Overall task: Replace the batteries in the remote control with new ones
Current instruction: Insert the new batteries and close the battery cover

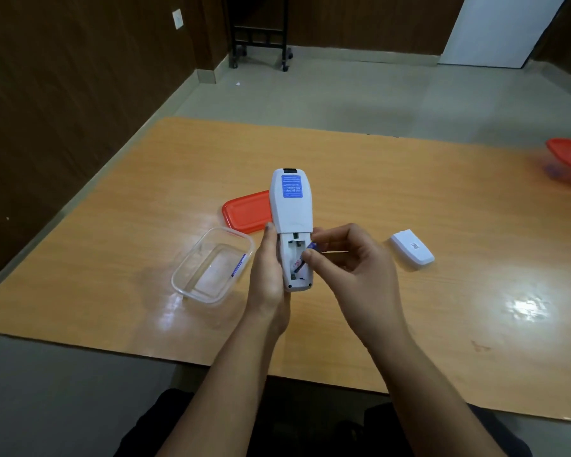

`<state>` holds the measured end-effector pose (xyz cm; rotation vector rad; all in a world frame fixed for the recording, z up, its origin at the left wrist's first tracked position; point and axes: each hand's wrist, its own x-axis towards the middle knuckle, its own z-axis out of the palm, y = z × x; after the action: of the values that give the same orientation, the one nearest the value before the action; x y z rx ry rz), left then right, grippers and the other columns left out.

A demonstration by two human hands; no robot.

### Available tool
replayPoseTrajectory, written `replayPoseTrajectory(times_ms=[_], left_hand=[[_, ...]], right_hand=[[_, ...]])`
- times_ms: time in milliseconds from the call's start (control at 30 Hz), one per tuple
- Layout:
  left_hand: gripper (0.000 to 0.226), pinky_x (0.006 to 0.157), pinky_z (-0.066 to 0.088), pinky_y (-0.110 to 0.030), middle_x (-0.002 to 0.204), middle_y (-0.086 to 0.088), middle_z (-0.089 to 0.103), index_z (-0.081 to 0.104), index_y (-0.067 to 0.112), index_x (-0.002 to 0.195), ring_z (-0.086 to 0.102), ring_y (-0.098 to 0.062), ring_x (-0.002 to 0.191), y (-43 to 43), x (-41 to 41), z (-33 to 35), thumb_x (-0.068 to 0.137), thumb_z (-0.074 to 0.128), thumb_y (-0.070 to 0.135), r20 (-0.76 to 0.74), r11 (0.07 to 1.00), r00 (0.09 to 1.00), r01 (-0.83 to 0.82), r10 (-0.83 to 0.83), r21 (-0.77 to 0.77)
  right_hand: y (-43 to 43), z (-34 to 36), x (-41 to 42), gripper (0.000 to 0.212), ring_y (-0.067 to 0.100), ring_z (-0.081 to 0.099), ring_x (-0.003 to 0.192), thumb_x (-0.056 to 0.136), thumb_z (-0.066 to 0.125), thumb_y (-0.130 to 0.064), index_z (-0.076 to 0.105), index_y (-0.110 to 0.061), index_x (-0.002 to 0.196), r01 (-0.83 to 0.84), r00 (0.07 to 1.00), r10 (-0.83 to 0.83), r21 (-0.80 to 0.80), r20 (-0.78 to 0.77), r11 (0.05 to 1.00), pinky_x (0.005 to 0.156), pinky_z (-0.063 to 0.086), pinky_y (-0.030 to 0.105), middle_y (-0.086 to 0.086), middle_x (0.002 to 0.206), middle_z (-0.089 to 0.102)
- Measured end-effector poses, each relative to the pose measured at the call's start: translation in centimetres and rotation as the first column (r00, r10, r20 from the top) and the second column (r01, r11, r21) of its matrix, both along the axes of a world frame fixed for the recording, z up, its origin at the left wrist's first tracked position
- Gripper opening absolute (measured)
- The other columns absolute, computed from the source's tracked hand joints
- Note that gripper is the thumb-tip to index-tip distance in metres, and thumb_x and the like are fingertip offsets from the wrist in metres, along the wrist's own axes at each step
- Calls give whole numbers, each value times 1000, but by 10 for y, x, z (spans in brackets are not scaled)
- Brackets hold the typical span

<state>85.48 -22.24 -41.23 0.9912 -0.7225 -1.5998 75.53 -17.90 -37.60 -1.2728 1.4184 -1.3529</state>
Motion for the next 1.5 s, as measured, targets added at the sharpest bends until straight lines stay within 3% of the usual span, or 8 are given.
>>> replayPoseTrajectory(times_ms=[200,367,533,767,900,1067,1167,1500], left_hand=[[63,71,48,-29,79,6,74,78,30,74,68,-6,73,1,2,0,100,22,43,-27,1000,1000,5,-6,-25],[46,62,50,-21,81,7,74,67,25,101,67,-4,69,0,5,-4,100,25,43,-19,1000,1000,-5,5,-12],[40,61,52,-21,76,7,74,65,25,99,68,-5,69,3,6,-7,100,29,41,6,1000,1000,-10,10,-12],[56,66,50,-25,81,3,74,75,26,83,68,-13,77,1,16,-4,101,24,42,22,999,999,-47,47,4],[51,61,46,-23,84,4,74,68,23,102,67,-10,76,1,24,-5,100,22,44,82,999,996,-33,33,5],[53,59,48,-23,84,0,74,65,18,116,64,-8,67,-6,40,1,100,23,46,138,983,974,-172,179,-60],[50,56,48,-23,77,-6,72,67,15,97,61,-10,54,-14,62,6,101,24,41,-9,937,938,-347,347,-30],[48,67,47,-25,88,2,73,61,20,114,64,-14,81,-19,102,10,100,19,41,76,805,804,-593,590,29]], right_hand=[[2,-5,2,13,5,65,82,80,72,-20,65,-27,88,4,945,-43,-121,-325,993,70,55,28,-20,91,70],[-1,-9,1,40,8,55,102,86,51,-1,67,-32,104,-65,834,-25,-142,-552,988,76,46,24,-13,105,62],[-1,-14,5,62,10,44,102,77,42,11,68,-33,112,-77,786,-16,-124,-618,989,77,34,8,-9,103,56],[4,-26,21,76,27,47,109,64,46,13,63,-33,122,-63,588,-135,-212,-797,975,82,44,40,2,105,58],[7,-29,26,84,21,35,109,60,56,13,57,-37,127,-86,464,-140,-202,-875,976,83,36,36,1,108,56],[5,-23,14,72,9,37,107,78,46,8,54,-42,129,-89,752,-35,-154,-659,984,87,31,18,-7,109,47],[-1,-24,3,48,9,46,103,87,50,-2,65,-40,112,-44,837,-28,-118,-546,992,78,34,13,-11,99,53],[-53,-23,57,27,18,53,109,90,51,-32,64,-32,113,-200,564,251,165,-787,966,85,45,33,-5,115,61]])
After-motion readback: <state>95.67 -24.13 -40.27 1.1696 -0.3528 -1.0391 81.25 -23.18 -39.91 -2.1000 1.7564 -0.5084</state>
